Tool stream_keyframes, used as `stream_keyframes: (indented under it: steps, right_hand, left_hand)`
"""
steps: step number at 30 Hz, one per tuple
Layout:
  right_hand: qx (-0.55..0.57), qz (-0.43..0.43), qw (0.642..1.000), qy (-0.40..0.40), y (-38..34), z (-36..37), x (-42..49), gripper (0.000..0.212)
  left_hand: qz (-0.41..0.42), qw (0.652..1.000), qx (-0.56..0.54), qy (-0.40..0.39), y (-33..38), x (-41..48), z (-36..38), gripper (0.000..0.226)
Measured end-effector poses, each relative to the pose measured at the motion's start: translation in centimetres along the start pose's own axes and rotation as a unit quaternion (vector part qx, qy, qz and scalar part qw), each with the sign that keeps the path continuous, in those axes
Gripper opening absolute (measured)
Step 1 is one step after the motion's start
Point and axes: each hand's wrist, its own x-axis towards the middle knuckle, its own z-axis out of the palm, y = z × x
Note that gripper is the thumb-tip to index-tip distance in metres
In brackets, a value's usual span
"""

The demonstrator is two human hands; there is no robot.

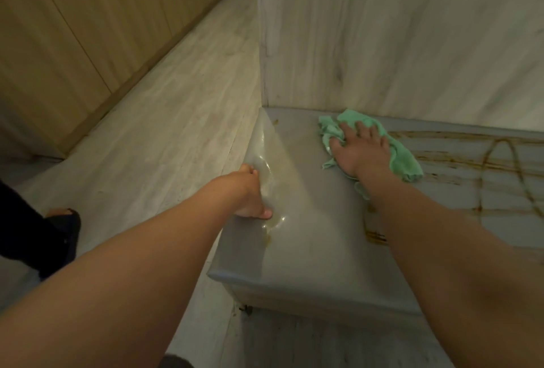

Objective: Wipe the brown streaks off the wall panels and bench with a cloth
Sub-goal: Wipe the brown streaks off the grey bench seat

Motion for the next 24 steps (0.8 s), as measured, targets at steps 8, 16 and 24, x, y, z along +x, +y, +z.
stream_keyframes:
  steps: [8,16,24]
  right_hand:
    - [-0.006,0.036,0.999,-0.026,4.3,-1.2,-1.8,0.074]
    - [-0.073,-0.361,0.929,-0.03,10.3,0.8,-16.0,0.069]
    - [-0.044,-0.107,0.993,0.003,15.9,-1.8,-5.2,0.077]
  left_hand:
    - [-0.052,0.996,0.066,0.022,3.2,-2.7,-2.7,0.076]
    - [0.062,0.989,0.136,0.002,11.4,-0.2,-7.6,0.05]
    - [0.101,0.99,0.102,0.013,12.8,4.8,-6.8,0.126]
